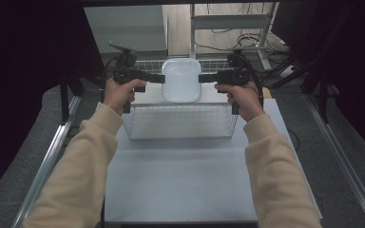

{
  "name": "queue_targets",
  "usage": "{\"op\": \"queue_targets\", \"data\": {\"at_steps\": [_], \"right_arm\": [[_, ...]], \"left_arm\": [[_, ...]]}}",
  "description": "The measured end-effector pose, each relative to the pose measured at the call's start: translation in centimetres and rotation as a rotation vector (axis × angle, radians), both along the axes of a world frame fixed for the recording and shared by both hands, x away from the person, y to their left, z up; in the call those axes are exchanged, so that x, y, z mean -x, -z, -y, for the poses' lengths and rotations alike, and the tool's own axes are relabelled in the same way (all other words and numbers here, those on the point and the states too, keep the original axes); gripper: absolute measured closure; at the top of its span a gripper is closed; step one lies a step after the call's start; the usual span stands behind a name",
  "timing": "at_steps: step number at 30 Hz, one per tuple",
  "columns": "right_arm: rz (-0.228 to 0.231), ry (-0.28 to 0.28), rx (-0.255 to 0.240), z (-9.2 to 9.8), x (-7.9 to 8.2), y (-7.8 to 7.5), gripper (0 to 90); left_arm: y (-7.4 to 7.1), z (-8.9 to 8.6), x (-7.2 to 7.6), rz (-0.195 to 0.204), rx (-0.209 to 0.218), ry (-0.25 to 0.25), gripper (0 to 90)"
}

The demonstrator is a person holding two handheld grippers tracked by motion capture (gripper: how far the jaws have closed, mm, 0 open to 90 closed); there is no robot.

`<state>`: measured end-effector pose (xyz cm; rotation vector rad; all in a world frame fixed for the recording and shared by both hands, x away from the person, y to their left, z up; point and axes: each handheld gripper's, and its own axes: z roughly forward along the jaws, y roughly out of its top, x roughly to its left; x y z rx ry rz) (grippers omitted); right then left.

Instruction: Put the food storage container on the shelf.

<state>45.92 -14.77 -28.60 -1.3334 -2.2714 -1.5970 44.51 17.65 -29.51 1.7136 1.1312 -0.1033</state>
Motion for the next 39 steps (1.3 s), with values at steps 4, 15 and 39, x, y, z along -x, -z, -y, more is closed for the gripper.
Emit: {"op": "queue_targets", "data": {"at_steps": [4,15,39], "right_arm": [[-0.053,0.005,-0.020,0.1,-1.3,0.1,79.5],[-0.135,0.064,-0.026,-0.6,-3.8,1.1,72.1],[-0.039,0.132,-0.015,-1.8,-2.6,0.7,34.2]], "left_arm": [[-0.1,-0.2,-1.5,-0.045,0.017,0.005,78.7],[1.2,-0.8,-3.9,-0.165,0.117,-0.027,73.3],[0.7,0.0,-2.4,0.030,0.036,-0.155,35.6]]}}
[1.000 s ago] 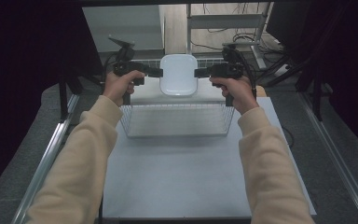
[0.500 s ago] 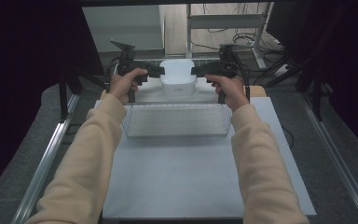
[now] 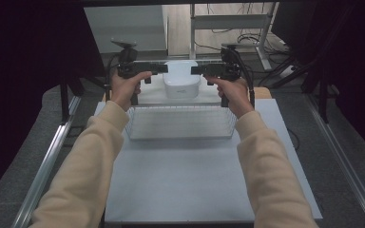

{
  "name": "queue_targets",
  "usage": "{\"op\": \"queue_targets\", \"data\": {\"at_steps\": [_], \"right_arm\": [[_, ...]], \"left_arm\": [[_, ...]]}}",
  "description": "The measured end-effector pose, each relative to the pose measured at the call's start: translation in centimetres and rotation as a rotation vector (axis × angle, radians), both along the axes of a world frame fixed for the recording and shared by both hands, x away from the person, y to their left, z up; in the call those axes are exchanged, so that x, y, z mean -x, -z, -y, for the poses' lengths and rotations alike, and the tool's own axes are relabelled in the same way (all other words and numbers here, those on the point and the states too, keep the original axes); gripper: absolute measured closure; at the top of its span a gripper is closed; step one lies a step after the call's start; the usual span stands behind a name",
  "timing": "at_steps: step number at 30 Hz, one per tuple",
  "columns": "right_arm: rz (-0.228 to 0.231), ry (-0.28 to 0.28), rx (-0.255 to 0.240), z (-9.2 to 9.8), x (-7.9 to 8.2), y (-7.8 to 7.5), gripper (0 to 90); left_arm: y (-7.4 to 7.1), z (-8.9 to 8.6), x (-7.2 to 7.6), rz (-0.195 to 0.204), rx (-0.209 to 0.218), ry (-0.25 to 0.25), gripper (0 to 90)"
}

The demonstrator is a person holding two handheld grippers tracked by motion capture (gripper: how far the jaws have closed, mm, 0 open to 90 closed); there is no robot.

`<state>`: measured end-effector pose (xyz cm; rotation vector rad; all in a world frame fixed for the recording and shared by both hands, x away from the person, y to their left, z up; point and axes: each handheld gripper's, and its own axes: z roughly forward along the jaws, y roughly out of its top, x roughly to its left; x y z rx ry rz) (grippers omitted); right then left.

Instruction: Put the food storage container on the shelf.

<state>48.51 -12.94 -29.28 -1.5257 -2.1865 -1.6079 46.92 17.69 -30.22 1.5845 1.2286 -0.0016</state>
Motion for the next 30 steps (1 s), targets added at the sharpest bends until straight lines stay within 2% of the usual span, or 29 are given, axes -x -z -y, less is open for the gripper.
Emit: {"op": "queue_targets", "data": {"at_steps": [1,2,3,4,5,7,9,11,13,14,16,18,19,20,21,22,23,24,30], "right_arm": [[0.015,-0.003,0.003,0.1,0.2,-0.1,32.9],[0.044,-0.003,0.018,0.6,0.7,-0.2,31.6],[0.049,-0.010,0.027,0.7,0.8,-0.2,31.4],[0.061,-0.021,0.038,0.9,1.1,-0.1,30.9],[0.061,-0.021,0.038,0.9,1.1,-0.1,30.9],[0.091,-0.035,0.064,1.6,2.2,0.0,30.6],[0.102,-0.037,0.070,1.9,2.5,0.0,30.5],[0.133,-0.045,0.079,2.6,3.7,0.1,30.5],[0.143,-0.050,0.088,2.8,4.0,0.2,30.5],[0.164,-0.057,0.104,3.2,4.9,0.4,30.4],[0.169,-0.061,0.109,3.3,5.3,0.4,30.4],[0.201,-0.075,0.125,3.9,6.7,0.8,30.4],[0.212,-0.079,0.132,4.1,7.3,1.0,30.2],[0.222,-0.085,0.141,4.3,7.9,1.2,30.1],[0.237,-0.089,0.155,4.5,8.6,1.5,30.0],[0.237,-0.089,0.155,4.5,8.6,1.5,30.0],[0.264,-0.094,0.189,5.0,10.0,2.3,29.6],[0.278,-0.094,0.196,5.4,10.6,2.7,29.5],[0.313,-0.097,0.192,7.7,14.7,6.3,28.4]], "left_arm": [[-0.2,-0.1,0.3,0.012,-0.013,-0.005,35.6],[-0.5,-0.4,1.1,0.043,-0.068,-0.024,35.4],[-0.6,-0.4,1.5,0.058,-0.104,-0.019,35.4],[-0.7,-0.5,1.9,0.066,-0.121,-0.010,35.2],[-0.7,-0.5,1.9,0.066,-0.121,-0.010,35.1],[-0.7,-0.8,3.2,0.076,-0.121,0.012,34.7],[-0.7,-1.0,3.7,0.083,-0.120,0.022,34.5],[-0.5,-1.2,4.9,0.091,-0.142,0.042,33.7],[-0.4,-1.3,5.4,0.095,-0.147,0.050,33.0],[-0.4,-1.4,6.0,0.102,-0.147,0.056,32.6],[-0.2,-1.5,7.1,0.106,-0.158,0.072,32.3],[0.3,-1.7,8.8,0.121,-0.178,0.078,31.3],[0.3,-1.7,8.8,0.121,-0.178,0.078,31.1],[0.8,-1.8,10.1,0.134,-0.197,0.084,30.7],[1.2,-1.8,10.8,0.141,-0.206,0.089,30.3],[1.2,-1.8,10.8,0.141,-0.206,0.089,30.0],[2.0,-2.0,12.0,0.153,-0.211,0.097,29.9],[2.6,-2.1,12.6,0.155,-0.212,0.100,29.5],[6.4,-3.1,15.6,0.160,-0.247,0.077,28.6]]}}
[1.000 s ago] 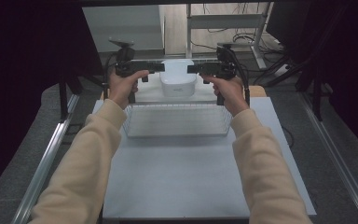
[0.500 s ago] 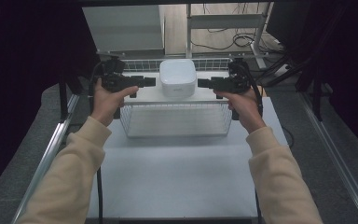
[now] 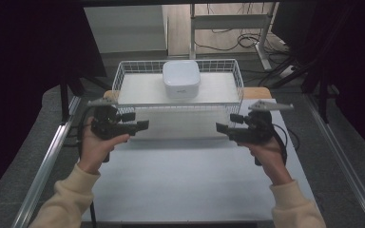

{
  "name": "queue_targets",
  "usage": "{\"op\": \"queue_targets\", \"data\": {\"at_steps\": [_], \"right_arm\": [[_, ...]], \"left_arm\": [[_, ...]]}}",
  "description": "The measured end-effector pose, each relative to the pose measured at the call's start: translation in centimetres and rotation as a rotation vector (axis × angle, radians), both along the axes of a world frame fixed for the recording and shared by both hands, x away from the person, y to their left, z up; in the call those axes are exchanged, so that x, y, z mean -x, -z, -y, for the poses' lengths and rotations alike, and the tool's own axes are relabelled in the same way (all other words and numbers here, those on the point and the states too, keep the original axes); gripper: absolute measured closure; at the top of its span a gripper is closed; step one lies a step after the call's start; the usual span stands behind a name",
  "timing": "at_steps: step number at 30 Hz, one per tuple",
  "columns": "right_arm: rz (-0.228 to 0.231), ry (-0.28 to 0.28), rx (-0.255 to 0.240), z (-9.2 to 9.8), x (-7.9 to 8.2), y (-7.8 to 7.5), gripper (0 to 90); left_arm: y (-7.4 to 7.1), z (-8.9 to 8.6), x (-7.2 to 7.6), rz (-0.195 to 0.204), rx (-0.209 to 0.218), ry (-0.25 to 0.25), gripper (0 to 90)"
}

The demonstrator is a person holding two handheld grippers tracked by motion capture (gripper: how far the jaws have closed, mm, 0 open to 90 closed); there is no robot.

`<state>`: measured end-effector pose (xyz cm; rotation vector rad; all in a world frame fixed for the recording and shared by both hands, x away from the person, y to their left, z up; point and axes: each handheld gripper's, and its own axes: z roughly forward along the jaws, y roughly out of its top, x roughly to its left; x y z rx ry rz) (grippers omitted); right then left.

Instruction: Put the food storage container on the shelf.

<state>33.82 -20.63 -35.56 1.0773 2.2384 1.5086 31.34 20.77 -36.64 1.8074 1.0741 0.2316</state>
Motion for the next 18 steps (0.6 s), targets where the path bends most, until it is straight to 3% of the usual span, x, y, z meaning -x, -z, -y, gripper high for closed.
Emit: {"op": "queue_targets", "data": {"at_steps": [2,9,10,14,18], "right_arm": [[0.007,0.000,-0.002,0.8,1.2,1.5,28.4],[0.012,0.027,0.048,2.8,4.0,6.4,26.7],[0.009,0.031,0.044,2.9,4.3,7.0,26.2],[-0.006,0.036,0.077,3.5,4.9,9.1,24.8],[-0.030,0.045,0.085,4.0,4.9,10.5,24.3]], "left_arm": [[1.4,-0.4,0.9,-0.010,0.018,-0.009,28.5],[5.7,-1.0,3.3,-0.053,-0.015,-0.019,27.7],[5.7,-1.0,3.3,-0.053,-0.015,-0.019,27.6],[8.5,-1.6,4.4,-0.087,-0.014,-0.020,27.1],[10.0,-2.4,4.5,-0.120,-0.029,-0.037,26.7]]}}
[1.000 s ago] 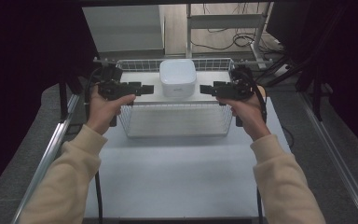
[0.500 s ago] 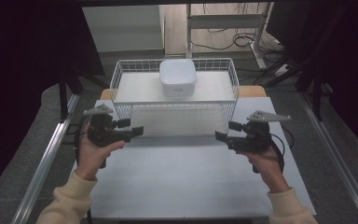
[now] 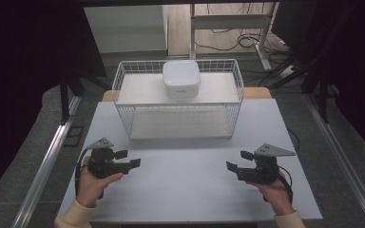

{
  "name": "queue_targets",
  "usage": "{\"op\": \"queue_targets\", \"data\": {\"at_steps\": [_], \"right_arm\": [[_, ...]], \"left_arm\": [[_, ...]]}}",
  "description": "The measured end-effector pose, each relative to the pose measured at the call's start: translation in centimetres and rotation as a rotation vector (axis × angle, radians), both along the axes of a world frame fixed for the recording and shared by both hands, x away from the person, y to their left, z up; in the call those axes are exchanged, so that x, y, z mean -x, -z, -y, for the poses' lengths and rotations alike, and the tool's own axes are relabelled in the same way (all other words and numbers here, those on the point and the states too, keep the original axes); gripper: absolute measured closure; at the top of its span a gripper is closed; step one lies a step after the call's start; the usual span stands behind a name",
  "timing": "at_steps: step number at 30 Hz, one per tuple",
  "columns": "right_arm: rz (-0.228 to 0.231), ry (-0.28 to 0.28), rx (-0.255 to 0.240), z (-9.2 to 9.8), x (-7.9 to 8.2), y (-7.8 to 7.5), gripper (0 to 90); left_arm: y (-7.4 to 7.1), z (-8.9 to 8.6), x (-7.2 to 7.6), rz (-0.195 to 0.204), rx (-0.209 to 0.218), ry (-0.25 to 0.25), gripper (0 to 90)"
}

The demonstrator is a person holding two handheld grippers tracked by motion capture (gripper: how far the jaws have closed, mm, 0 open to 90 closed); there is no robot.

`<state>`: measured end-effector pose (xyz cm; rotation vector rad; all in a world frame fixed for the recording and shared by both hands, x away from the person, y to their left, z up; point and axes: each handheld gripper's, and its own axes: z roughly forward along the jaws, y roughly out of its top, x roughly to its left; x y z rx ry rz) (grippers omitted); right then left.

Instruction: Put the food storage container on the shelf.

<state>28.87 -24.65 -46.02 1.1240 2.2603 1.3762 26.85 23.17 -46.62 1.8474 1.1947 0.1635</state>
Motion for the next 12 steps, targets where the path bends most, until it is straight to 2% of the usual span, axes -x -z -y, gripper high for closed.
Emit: {"op": "queue_targets", "data": {"at_steps": [3,8,12], "right_arm": [[0.008,0.002,0.012,0.04,-0.01,0.12,23.7],[0.065,0.011,0.004,0.24,0.27,0.09,18.5],[0.067,0.018,0.021,0.60,0.24,0.61,17.5]], "left_arm": [[0.13,-0.33,0.00,0.002,0.002,-0.010,26.0],[0.26,-0.46,0.11,0.050,-0.005,-0.023,22.6],[0.82,-0.58,-0.03,0.060,-0.019,-0.032,22.3]]}}
